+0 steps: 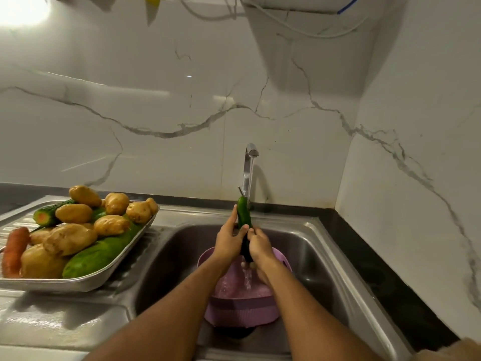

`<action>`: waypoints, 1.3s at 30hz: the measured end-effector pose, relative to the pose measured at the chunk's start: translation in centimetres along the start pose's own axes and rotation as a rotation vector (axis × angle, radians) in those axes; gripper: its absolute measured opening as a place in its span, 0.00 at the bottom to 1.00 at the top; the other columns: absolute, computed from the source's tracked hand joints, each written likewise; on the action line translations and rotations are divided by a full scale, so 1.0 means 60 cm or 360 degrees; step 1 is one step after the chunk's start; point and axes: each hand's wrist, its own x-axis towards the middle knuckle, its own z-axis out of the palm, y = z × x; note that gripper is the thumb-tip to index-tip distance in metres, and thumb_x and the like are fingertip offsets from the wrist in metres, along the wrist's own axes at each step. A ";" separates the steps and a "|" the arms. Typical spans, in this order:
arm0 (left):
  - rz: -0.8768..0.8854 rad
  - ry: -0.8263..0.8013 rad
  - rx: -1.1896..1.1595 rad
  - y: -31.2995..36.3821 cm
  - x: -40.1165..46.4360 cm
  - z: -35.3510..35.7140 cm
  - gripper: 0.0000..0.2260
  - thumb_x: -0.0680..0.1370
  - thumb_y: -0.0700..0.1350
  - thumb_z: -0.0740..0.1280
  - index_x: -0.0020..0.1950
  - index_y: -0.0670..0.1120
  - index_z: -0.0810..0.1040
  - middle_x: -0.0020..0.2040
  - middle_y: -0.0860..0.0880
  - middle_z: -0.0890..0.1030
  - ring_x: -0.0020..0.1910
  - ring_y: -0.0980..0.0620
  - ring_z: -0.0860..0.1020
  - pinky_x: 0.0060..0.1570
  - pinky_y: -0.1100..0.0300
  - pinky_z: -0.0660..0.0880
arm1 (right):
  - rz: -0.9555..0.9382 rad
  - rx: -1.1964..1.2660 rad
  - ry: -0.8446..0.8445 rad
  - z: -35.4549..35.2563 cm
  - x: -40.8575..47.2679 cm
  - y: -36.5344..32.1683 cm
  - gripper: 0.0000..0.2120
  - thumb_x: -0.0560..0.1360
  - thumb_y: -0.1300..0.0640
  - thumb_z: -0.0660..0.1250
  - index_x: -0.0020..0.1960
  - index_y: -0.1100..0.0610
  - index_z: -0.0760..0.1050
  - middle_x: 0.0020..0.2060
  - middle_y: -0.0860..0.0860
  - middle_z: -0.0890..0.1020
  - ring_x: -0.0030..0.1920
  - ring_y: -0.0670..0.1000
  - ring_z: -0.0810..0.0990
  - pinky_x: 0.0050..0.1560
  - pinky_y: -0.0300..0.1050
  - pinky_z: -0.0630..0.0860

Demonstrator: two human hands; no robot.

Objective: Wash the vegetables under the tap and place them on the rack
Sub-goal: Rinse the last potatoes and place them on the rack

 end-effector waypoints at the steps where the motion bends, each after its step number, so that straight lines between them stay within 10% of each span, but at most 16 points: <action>1: 0.0003 0.0030 0.0014 0.000 0.003 -0.001 0.29 0.84 0.42 0.64 0.82 0.59 0.58 0.70 0.46 0.78 0.65 0.49 0.78 0.68 0.43 0.76 | -0.0047 -0.0014 -0.0018 -0.001 0.004 0.001 0.16 0.88 0.52 0.52 0.72 0.49 0.72 0.64 0.57 0.81 0.61 0.57 0.81 0.57 0.52 0.80; 6: -0.0183 0.0084 -0.0285 0.006 0.008 0.002 0.17 0.87 0.45 0.58 0.77 0.49 0.71 0.61 0.48 0.81 0.59 0.51 0.79 0.62 0.51 0.78 | -0.0045 0.0263 -0.0059 0.012 0.005 -0.015 0.21 0.87 0.54 0.55 0.80 0.47 0.66 0.73 0.54 0.74 0.71 0.57 0.74 0.71 0.55 0.73; 10: -0.0368 -0.0041 -0.0536 0.021 -0.007 0.010 0.13 0.86 0.48 0.60 0.68 0.50 0.79 0.58 0.44 0.84 0.57 0.46 0.82 0.52 0.52 0.81 | 0.0145 0.0624 0.0032 0.008 0.014 -0.023 0.17 0.85 0.52 0.61 0.73 0.51 0.76 0.61 0.55 0.82 0.58 0.55 0.81 0.52 0.51 0.80; 20: -0.0275 0.0100 -0.0503 0.011 -0.002 0.023 0.13 0.87 0.43 0.58 0.69 0.48 0.77 0.56 0.45 0.82 0.55 0.50 0.80 0.53 0.56 0.78 | 0.0115 0.0426 -0.0020 0.020 0.038 0.005 0.18 0.85 0.51 0.60 0.71 0.56 0.76 0.61 0.60 0.82 0.63 0.61 0.81 0.68 0.59 0.75; 34: -0.0261 0.0143 -0.0498 0.003 -0.004 0.022 0.14 0.87 0.43 0.57 0.71 0.47 0.76 0.53 0.49 0.82 0.53 0.52 0.80 0.50 0.56 0.78 | 0.0110 0.0372 -0.0106 0.017 0.048 0.017 0.19 0.85 0.50 0.59 0.74 0.49 0.74 0.63 0.57 0.82 0.63 0.58 0.81 0.67 0.56 0.76; 39: -0.0289 0.0197 -0.0497 0.007 -0.001 0.012 0.16 0.86 0.42 0.59 0.73 0.49 0.75 0.53 0.47 0.81 0.51 0.49 0.80 0.38 0.57 0.76 | 0.0084 0.0483 -0.0057 0.007 0.042 0.008 0.19 0.86 0.56 0.58 0.77 0.49 0.70 0.65 0.56 0.80 0.56 0.53 0.80 0.53 0.48 0.79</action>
